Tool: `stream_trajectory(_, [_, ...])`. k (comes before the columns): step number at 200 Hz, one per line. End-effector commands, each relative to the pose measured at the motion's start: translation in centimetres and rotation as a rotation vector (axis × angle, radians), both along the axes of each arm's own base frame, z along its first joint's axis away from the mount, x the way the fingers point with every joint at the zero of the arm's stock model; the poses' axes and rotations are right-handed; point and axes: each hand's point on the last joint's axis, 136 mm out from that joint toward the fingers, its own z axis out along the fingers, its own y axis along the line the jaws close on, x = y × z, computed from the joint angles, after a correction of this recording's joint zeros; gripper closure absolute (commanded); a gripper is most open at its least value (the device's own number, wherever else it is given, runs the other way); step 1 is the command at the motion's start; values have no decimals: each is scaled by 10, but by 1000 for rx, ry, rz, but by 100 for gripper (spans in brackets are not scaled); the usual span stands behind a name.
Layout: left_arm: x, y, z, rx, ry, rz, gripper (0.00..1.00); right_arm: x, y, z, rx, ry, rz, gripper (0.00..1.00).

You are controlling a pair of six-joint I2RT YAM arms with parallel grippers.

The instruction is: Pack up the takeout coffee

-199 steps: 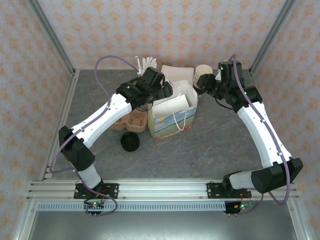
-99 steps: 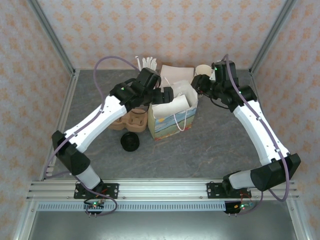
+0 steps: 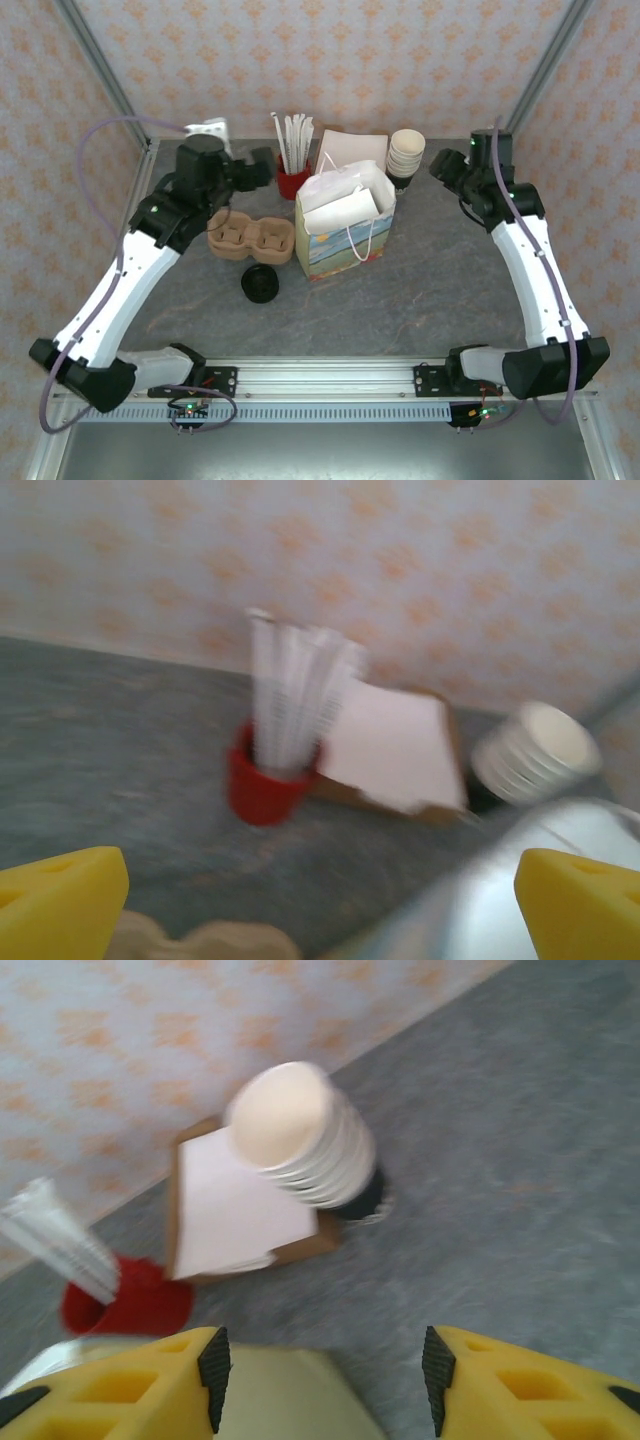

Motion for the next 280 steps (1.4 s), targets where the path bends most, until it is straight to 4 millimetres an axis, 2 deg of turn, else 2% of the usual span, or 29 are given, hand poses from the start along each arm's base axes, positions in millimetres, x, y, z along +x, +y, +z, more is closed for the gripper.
stream_trajectory(1, [15,80,-5,69,-110,296,0,0,-41,-28,-91,35,-139,43])
stream_trajectory(12, [16,111,-21,97,-115,393,0,0,-53,-40,-109,35,-180,41])
stream_trajectory(24, [16,139,-43,130,-105,478,0,1,-68,-55,-148,32,-236,35])
stream_trajectory(45, [16,172,-83,208,-96,577,0,8,-89,-84,-257,11,-305,25])
stream_trajectory(58, [16,188,-109,224,-86,615,0,17,-96,-105,-313,-16,-321,12])
stream_trajectory(75, [18,203,-144,207,-49,636,0,25,-103,-132,-371,-33,-343,4])
stream_trajectory(110, [18,217,-201,262,18,641,0,35,-112,-164,-470,-50,-342,1])
stream_trajectory(121, [18,215,-215,253,17,621,0,38,-112,-166,-483,-62,-337,0])
stream_trajectory(158, [34,193,-215,237,-10,450,0,39,-104,-161,-483,-123,-285,0])
stream_trajectory(195, [28,176,-216,227,-18,351,0,22,-96,-163,-477,-139,-228,1])
stream_trajectory(226, [20,170,-216,213,-52,330,0,14,-91,-189,-464,-115,-191,1])
stream_trajectory(244, [19,159,-217,229,-51,288,0,11,-86,-189,-457,-171,-174,1])
stream_trajectory(280, [13,140,-237,301,-19,232,0,12,-81,-199,-450,-191,-144,1])
